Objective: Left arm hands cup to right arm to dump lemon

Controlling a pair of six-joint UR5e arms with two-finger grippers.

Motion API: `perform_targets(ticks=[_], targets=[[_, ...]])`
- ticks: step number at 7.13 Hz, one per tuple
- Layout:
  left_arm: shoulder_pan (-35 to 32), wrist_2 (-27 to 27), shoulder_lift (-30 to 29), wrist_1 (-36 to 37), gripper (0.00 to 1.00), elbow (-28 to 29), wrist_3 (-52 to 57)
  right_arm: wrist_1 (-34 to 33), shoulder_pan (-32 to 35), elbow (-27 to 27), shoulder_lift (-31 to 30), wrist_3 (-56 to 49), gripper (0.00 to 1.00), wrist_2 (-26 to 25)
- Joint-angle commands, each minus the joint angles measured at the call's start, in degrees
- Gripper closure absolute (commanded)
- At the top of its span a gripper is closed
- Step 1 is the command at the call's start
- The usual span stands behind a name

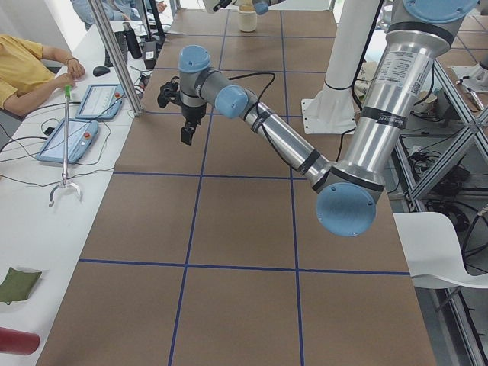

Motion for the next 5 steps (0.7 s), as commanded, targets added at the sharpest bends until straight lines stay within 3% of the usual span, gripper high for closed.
perform_targets(ticks=[1, 3, 5], targets=[[4.3, -0.4, -5.7, -1.9, 0.00, 0.1, -15.5, -2.3, -12.7, -4.5, 9.3, -0.4, 1.00, -15.6], [10.4, 0.1, -11.3, -7.8, 0.00, 1.8, -32.2, -2.3, -21.6, -11.5, 18.5, -0.9, 1.00, -28.0], [13.2, 0.2, -17.0, -8.0, 0.00, 3.8, -40.3, -2.8, -25.1, -20.5, 27.5, -0.7, 1.00, -35.2]])
